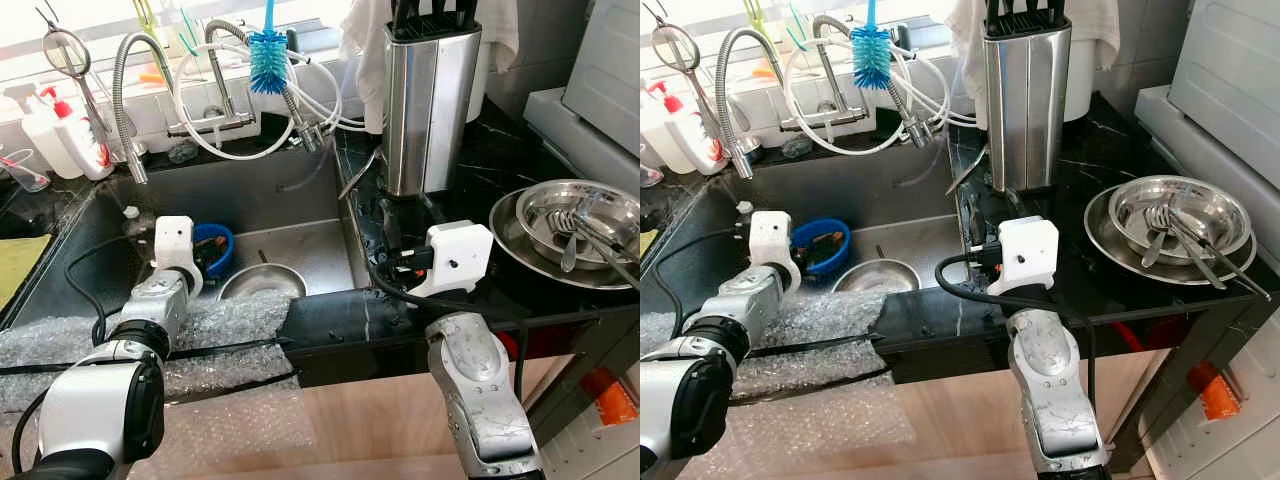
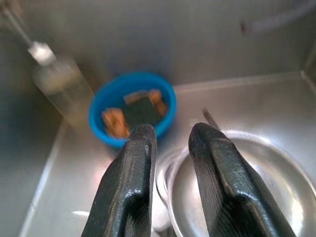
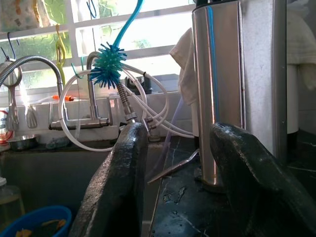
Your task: Kitchen organization
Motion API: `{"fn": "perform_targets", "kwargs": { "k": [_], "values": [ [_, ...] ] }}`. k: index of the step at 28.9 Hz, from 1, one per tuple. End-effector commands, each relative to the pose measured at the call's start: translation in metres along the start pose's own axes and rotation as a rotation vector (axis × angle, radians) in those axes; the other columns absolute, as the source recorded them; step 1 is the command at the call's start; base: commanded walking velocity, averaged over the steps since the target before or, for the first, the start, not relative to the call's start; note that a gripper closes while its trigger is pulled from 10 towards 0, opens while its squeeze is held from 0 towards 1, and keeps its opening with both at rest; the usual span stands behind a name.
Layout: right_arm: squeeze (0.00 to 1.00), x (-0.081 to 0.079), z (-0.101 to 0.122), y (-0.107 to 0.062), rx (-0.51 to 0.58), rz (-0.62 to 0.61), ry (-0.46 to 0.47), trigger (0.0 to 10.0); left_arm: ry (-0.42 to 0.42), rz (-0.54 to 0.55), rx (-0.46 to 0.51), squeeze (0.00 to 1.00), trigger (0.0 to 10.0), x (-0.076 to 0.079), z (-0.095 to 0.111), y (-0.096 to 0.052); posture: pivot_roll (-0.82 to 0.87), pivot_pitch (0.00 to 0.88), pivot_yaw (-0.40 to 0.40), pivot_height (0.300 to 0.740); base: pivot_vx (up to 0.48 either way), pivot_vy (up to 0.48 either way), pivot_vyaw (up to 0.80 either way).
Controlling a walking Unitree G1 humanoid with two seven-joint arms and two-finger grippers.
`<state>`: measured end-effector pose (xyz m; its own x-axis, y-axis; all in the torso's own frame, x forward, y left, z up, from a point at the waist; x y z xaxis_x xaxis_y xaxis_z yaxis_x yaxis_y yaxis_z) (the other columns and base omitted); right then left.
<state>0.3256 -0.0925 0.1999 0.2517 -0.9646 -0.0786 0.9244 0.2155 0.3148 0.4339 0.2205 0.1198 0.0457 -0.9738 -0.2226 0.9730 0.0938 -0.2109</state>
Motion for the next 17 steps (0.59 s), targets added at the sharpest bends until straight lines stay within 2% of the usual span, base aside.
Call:
{"fn": "perform_targets", "kwargs": {
  "k": [1, 2, 8, 17],
  "values": [
    [0.0, -0.005, 0.001, 0.0, 0.002, 0.015, 0.0, 10.0, 0.007, 0.085, 0.122, 0.0, 10.0, -0.021, 0.025, -0.001, -0.07, 0.013, 0.158, 0.74, 0.0, 0.0, 0.0],
    [0.0, -0.005, 0.001, 0.0, 0.0, 0.017, 0.0, 10.0, -0.015, 0.116, 0.198, 0.0, 10.0, -0.026, 0.037, -0.003, -0.07, 0.017, 0.155, 0.74, 0.0, 0.0, 0.0],
    [0.0, -0.004, -0.007, -0.001, -0.016, 0.017, -0.007, 10.0, -0.062, 0.133, 0.383, 0.0, 10.0, -0.025, 0.056, -0.015, -0.06, 0.012, 0.148, 0.74, 0.0, 0.0, 0.0],
    [0.0, -0.006, -0.016, -0.002, -0.04, 0.027, -0.014, 10.0, -0.084, 0.151, 0.499, 0.0, 10.0, -0.014, 0.053, -0.031, -0.06, 0.013, 0.139, 0.74, 0.0, 0.0, 0.0]
  ]
}}
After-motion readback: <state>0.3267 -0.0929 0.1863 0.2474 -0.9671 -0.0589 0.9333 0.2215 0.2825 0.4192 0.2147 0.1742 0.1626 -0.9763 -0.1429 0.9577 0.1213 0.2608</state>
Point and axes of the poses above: a point about 5 cm out from each wrist's last joint towards the gripper, its own y axis pointing out of the wrist towards the gripper, its own z axis along the axis of the wrist's last joint, x = y × z, the point moved 5 cm from there along y, pointing out of the wrist towards the gripper, and after that the axes turned 11 degrees about y, right-handed, at the moved point
